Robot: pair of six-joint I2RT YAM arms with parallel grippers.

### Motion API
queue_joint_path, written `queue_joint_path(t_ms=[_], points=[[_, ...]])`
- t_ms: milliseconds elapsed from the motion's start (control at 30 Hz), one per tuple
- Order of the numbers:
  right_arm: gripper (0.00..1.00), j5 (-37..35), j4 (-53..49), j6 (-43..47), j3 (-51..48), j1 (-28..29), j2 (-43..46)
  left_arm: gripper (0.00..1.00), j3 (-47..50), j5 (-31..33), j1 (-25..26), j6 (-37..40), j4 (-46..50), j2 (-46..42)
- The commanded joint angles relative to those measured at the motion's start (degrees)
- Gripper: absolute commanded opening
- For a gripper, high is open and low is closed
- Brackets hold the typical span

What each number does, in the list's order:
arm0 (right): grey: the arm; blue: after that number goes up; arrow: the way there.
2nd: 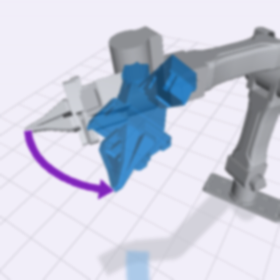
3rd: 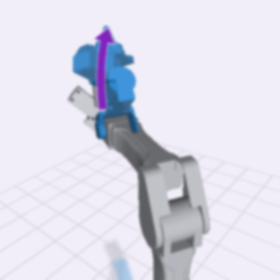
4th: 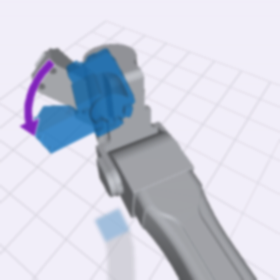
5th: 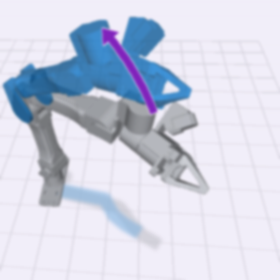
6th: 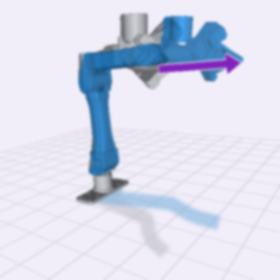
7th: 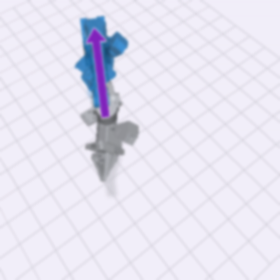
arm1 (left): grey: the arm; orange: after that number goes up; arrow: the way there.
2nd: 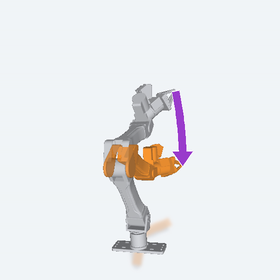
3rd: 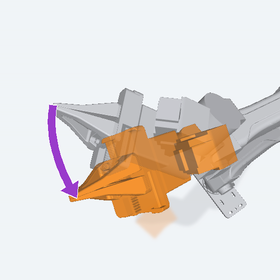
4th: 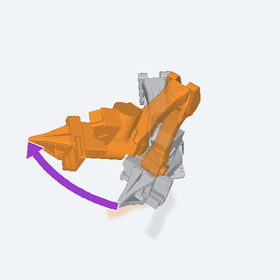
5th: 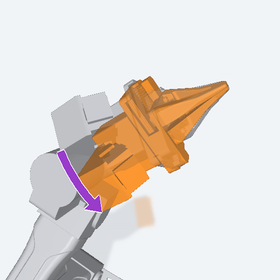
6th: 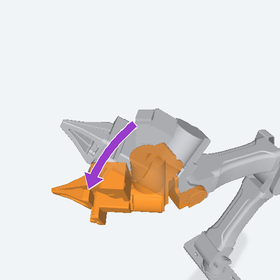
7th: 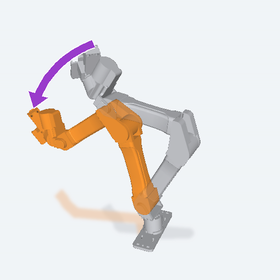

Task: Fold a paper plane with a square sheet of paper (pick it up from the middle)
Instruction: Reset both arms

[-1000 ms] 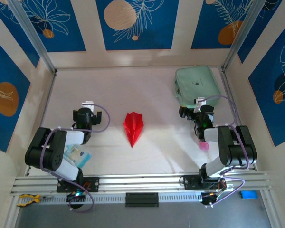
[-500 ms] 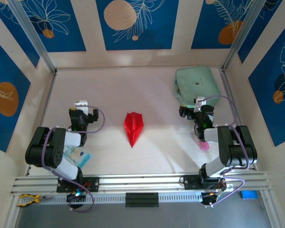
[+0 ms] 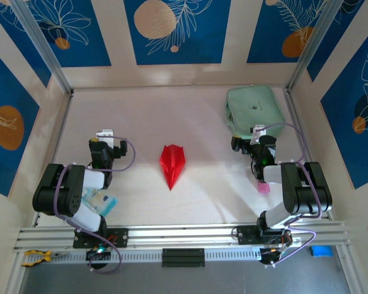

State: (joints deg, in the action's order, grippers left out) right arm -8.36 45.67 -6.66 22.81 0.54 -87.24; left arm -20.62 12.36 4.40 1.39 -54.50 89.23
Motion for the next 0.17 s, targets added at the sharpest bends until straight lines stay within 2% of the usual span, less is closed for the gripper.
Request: queue_joint_path(t_ms=[0, 133], points=[[0.99, -0.60, 1.25, 0.32, 0.68, 0.27, -0.03, 1.00, 0.58, -1.11, 0.07, -0.86, -2.12, 0.33], [0.99, -0.67, 1.52, 0.44, 0.51, 0.34, 0.05, 1.00, 0.61, -1.11, 0.08, -0.86, -2.16, 0.33]])
